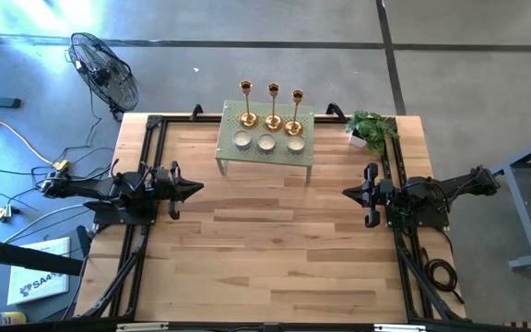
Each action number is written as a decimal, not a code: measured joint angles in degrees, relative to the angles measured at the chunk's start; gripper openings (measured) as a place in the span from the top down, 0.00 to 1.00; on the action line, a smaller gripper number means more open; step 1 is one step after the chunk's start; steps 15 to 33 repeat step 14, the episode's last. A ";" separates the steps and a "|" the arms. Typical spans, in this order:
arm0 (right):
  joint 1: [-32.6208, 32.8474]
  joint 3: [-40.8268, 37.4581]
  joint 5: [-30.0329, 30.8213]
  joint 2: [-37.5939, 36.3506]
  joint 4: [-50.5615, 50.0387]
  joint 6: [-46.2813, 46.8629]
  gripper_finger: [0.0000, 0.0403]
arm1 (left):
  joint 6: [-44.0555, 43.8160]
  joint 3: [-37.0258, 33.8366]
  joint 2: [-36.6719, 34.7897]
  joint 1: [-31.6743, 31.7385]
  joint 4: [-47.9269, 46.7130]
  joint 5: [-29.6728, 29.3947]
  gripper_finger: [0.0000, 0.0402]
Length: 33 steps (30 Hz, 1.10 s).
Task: Pick & Place candle stick holders
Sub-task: Return to Home Position
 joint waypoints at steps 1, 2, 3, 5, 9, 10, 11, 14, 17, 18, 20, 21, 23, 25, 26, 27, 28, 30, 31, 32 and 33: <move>-0.01 -0.02 -0.01 0.00 -0.02 0.01 0.98 | 0.00 0.02 0.00 0.00 -0.02 0.00 1.00; -0.01 0.00 0.00 0.00 -0.02 0.00 0.98 | 0.00 0.00 0.00 0.00 -0.02 0.00 1.00; 0.00 0.00 -0.01 0.01 0.00 -0.01 0.98 | -0.01 0.00 0.00 0.00 -0.02 0.00 1.00; 0.01 -0.02 0.00 0.00 -0.02 -0.01 0.99 | -0.01 0.01 0.00 0.00 -0.01 0.00 1.00; -0.01 0.00 -0.01 0.00 -0.01 -0.01 0.99 | -0.01 0.00 0.00 0.00 -0.01 0.00 1.00; -0.01 0.00 -0.02 0.00 -0.01 -0.01 0.98 | -0.02 0.00 0.00 0.00 -0.02 0.00 1.00; -0.01 -0.02 0.00 0.02 -0.02 -0.01 0.98 | 0.00 0.00 0.00 0.00 -0.02 0.00 1.00; -0.01 0.00 -0.02 0.02 0.00 -0.01 0.98 | 0.00 0.00 0.00 0.00 -0.02 0.00 1.00; -0.01 0.00 -0.02 0.02 0.00 -0.01 0.98 | 0.00 0.00 0.00 0.00 -0.02 0.00 1.00; -0.01 0.00 -0.02 0.02 0.00 -0.01 0.98 | 0.00 0.00 0.00 0.00 -0.02 0.00 1.00; -0.01 0.00 -0.02 0.02 0.00 -0.01 0.98 | 0.00 0.00 0.00 0.00 -0.02 0.00 1.00; -0.01 0.00 -0.02 0.02 0.00 -0.01 0.98 | 0.00 0.00 0.00 0.00 -0.02 0.00 1.00; -0.01 0.00 -0.02 0.02 0.00 -0.01 0.98 | 0.00 0.00 0.00 0.00 -0.02 0.00 1.00; -0.01 0.00 -0.02 0.02 0.00 -0.01 0.98 | 0.00 0.00 0.00 0.00 -0.02 0.00 1.00; -0.01 0.00 -0.02 0.02 0.00 -0.01 0.98 | 0.00 0.00 0.00 0.00 -0.02 0.00 1.00; -0.01 0.00 -0.02 0.02 0.00 -0.01 0.98 | 0.00 0.00 0.00 0.00 -0.02 0.00 1.00; -0.01 0.00 -0.02 0.02 0.00 -0.01 0.98 | 0.00 0.00 0.00 0.00 -0.02 0.00 1.00; -0.01 0.00 -0.02 0.02 0.00 -0.01 0.98 | 0.00 0.00 0.00 0.00 -0.02 0.00 1.00; -0.01 0.00 -0.02 0.02 0.00 -0.01 0.98 | 0.00 0.00 0.00 0.00 -0.02 0.00 1.00; -0.01 0.00 -0.02 0.02 0.00 -0.01 0.98 | 0.00 0.00 0.00 0.00 -0.02 0.00 1.00; -0.01 0.00 -0.02 0.02 0.00 -0.01 0.98 | 0.00 0.00 0.00 0.00 -0.02 0.00 1.00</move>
